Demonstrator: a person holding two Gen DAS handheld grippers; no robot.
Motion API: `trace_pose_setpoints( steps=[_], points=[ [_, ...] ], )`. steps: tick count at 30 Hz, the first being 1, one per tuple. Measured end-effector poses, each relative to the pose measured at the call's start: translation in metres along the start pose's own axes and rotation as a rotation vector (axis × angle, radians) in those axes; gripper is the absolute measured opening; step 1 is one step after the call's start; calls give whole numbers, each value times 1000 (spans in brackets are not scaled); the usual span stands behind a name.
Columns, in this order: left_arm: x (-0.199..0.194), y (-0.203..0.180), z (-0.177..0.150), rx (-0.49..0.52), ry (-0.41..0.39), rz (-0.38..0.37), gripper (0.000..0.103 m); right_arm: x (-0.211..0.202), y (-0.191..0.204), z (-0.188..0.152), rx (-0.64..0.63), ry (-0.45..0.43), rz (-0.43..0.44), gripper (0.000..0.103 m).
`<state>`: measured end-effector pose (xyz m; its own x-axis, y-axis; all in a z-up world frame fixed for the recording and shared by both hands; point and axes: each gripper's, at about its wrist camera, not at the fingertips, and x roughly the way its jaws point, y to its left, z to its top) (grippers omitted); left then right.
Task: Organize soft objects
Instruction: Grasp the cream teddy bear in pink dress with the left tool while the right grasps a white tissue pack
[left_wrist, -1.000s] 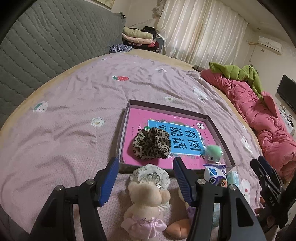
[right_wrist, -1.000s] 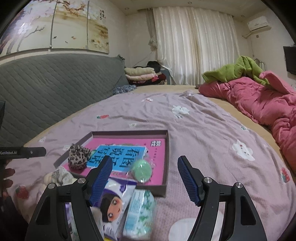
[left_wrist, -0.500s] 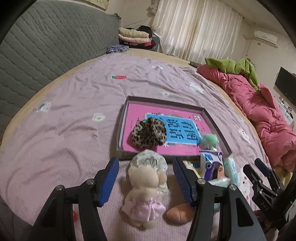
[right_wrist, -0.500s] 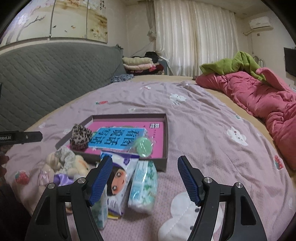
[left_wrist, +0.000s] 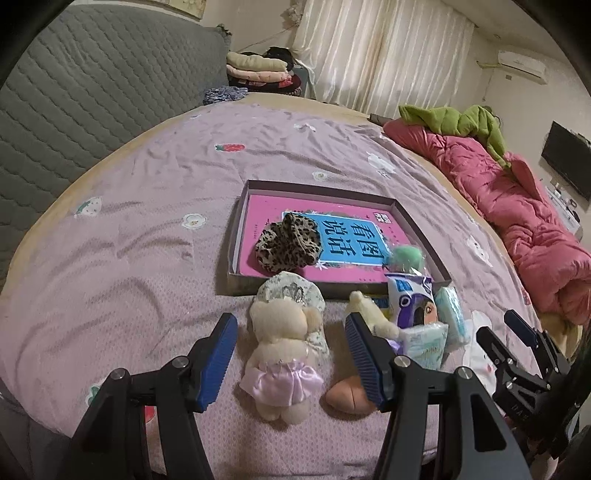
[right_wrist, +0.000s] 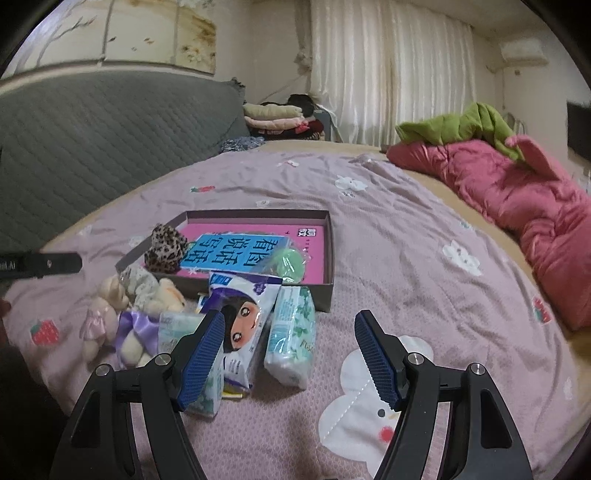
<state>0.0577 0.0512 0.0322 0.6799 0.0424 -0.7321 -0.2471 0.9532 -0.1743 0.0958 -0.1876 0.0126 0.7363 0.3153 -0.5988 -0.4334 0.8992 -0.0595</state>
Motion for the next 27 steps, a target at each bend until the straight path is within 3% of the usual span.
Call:
trace_pose_setpoints(
  steps=[13, 27],
  points=[
    [1, 13, -22, -14, 54, 6, 60, -10, 11, -8, -19, 2, -9, 74],
    [25, 11, -37, -16, 125, -16, 60, 10, 2, -15, 36, 78, 0, 74]
  ],
)
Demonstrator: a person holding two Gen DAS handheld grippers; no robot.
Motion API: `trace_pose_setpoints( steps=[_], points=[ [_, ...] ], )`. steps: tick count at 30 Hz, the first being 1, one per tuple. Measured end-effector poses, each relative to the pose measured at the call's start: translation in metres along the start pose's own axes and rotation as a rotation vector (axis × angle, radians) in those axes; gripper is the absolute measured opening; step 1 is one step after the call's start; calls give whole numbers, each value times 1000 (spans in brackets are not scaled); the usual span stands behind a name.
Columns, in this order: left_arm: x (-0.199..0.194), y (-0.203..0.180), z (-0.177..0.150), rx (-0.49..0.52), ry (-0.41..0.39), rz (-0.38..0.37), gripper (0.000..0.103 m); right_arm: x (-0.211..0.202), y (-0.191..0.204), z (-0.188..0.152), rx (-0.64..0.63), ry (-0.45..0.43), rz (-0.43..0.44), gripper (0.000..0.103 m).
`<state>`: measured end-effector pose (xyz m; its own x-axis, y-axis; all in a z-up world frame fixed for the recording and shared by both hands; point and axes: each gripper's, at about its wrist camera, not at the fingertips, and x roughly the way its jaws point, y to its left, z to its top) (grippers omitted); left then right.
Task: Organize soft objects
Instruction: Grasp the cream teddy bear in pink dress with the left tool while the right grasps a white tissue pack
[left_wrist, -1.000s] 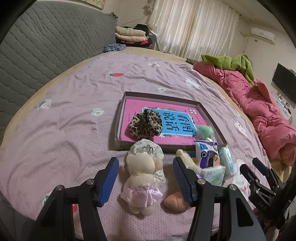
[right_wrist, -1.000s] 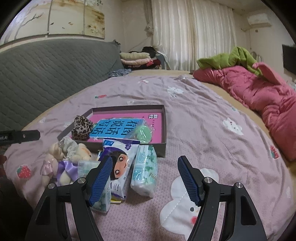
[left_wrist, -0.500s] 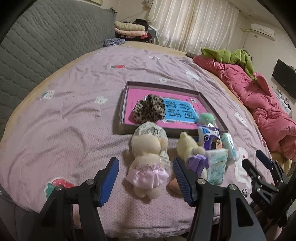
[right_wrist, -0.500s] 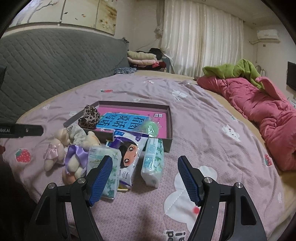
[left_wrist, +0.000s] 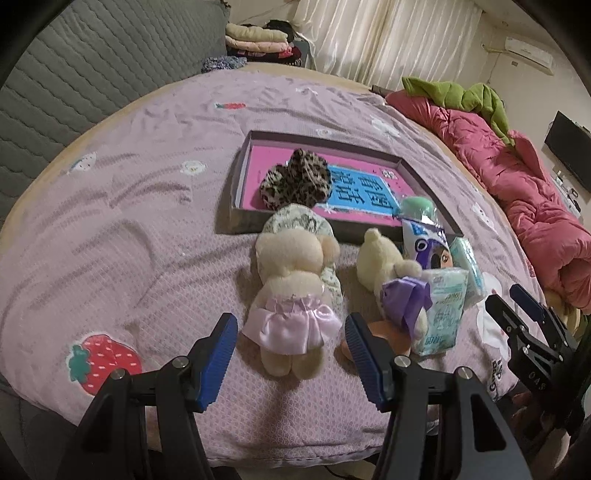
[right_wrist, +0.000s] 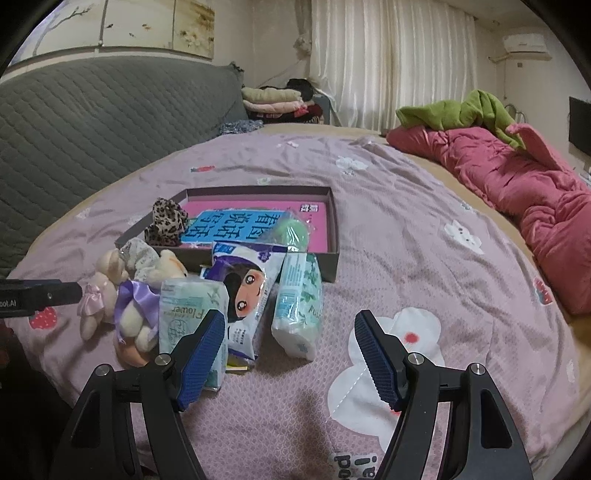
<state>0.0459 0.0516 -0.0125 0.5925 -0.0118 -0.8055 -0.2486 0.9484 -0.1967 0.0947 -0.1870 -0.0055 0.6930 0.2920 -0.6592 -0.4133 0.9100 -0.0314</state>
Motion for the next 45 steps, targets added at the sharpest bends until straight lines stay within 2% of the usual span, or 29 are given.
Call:
trace_pose_setpoints(
  steps=[12, 21, 30, 32, 34, 37, 40, 45],
  points=[
    [25, -1, 2, -45, 49, -11, 60, 18, 0, -2, 8, 31, 13, 74],
    [42, 11, 0, -81, 72, 14, 60, 33, -5, -1, 23, 42, -5, 74],
    [44, 18, 0, -111, 75, -35, 60, 54, -15, 1, 27, 52, -42, 74],
    [44, 20, 0, -116, 74, -47, 60, 58, -19, 2, 37, 51, -45, 68],
    [43, 21, 1, -123, 69, -68, 54, 62, -22, 3, 33, 61, -58, 52],
    [42, 23, 2, -137, 63, -95, 49, 67, -27, 3, 40, 74, -45, 40],
    [42, 25, 2, -147, 64, -119, 44, 68, -26, 3, 20, 69, -37, 31],
    [36, 25, 3, -150, 40, -131, 40, 67, -21, 3, -3, 65, -18, 25]
  ],
)
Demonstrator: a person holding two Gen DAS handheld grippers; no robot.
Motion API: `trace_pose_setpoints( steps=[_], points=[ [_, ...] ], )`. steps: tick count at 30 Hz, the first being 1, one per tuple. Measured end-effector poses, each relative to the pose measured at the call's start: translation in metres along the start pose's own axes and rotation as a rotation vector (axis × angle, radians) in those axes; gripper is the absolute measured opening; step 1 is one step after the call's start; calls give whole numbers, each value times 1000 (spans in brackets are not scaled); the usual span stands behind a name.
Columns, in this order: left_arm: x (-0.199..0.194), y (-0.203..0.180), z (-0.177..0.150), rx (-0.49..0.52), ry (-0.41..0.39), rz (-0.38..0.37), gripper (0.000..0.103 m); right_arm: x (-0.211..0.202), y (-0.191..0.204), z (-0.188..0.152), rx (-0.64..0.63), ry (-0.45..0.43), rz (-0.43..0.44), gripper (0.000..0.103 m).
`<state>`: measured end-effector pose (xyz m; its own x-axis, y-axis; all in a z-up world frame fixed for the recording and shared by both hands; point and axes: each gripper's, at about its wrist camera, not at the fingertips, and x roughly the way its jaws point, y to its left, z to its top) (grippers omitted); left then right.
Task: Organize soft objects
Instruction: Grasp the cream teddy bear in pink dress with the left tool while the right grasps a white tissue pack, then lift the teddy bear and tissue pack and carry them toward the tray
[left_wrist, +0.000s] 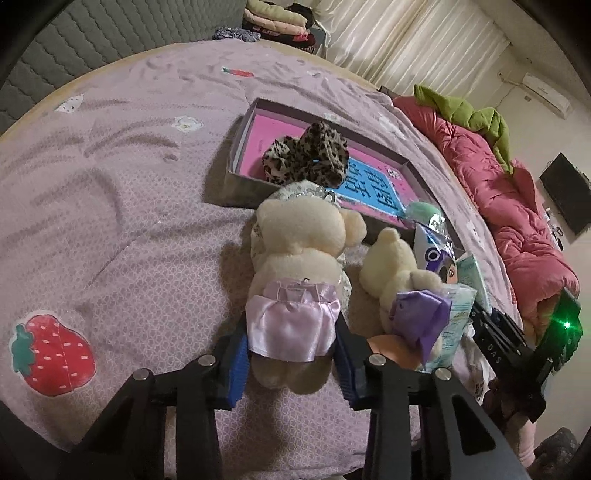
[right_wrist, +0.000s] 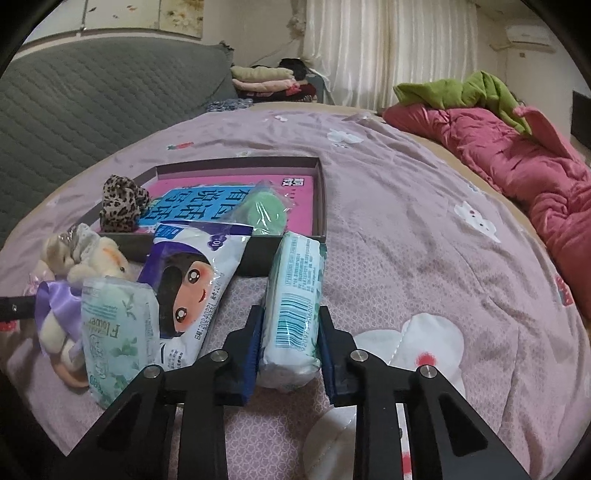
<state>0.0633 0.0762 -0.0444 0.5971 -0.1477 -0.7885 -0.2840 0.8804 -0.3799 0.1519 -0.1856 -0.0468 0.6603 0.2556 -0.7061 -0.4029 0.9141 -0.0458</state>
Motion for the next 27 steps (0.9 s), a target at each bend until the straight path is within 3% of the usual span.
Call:
trace_pose_setpoints(
  steps=[10, 27],
  points=[
    [-18, 0, 9, -10, -56, -23, 39, -14, 1, 4, 2, -40, 30, 24],
    [-38, -43, 18, 103, -136, -31, 39, -48, 3, 20, 15, -160, 78, 24]
  ],
)
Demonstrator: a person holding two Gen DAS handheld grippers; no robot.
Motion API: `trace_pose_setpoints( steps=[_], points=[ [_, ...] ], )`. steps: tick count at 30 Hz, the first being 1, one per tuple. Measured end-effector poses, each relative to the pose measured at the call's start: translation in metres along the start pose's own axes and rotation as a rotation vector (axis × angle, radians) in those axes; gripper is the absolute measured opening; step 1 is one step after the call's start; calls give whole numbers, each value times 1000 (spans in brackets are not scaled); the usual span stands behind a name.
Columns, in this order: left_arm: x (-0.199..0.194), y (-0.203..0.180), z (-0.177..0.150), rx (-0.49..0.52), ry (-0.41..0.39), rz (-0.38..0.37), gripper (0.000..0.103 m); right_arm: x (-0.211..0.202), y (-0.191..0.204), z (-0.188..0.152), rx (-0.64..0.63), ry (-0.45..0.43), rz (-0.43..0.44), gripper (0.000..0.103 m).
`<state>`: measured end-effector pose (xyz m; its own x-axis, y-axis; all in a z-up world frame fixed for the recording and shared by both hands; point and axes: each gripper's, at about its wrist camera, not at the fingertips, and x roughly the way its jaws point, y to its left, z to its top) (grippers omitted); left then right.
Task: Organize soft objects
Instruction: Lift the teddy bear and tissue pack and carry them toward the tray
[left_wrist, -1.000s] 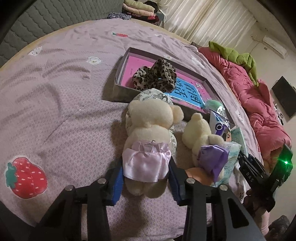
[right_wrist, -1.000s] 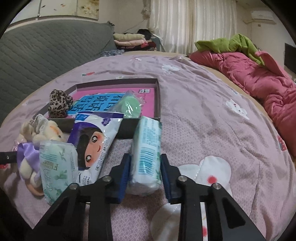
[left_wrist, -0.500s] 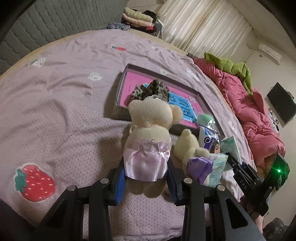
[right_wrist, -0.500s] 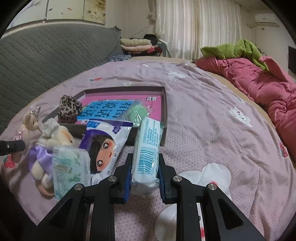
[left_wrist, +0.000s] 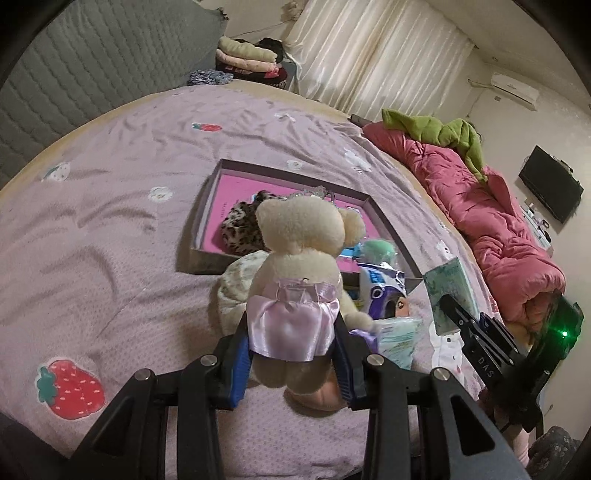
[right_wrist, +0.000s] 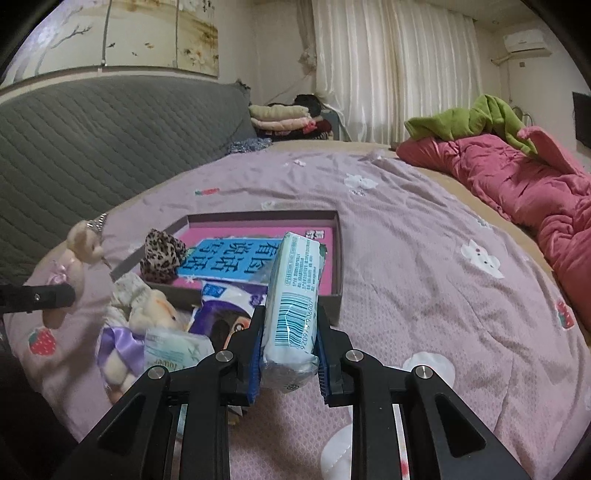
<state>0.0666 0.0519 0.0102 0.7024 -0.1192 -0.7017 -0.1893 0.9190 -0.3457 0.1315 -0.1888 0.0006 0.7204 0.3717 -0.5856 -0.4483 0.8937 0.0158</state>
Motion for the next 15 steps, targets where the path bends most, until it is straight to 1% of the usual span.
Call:
trace_pose_setpoints(
  steps=[7, 15],
  points=[
    [5, -16, 7, 24, -14, -9, 39, -3, -1, 8, 17, -34, 10, 24],
    [12, -27, 18, 29, -27, -7, 39, 3, 4, 20, -8, -70, 7, 24]
  ],
)
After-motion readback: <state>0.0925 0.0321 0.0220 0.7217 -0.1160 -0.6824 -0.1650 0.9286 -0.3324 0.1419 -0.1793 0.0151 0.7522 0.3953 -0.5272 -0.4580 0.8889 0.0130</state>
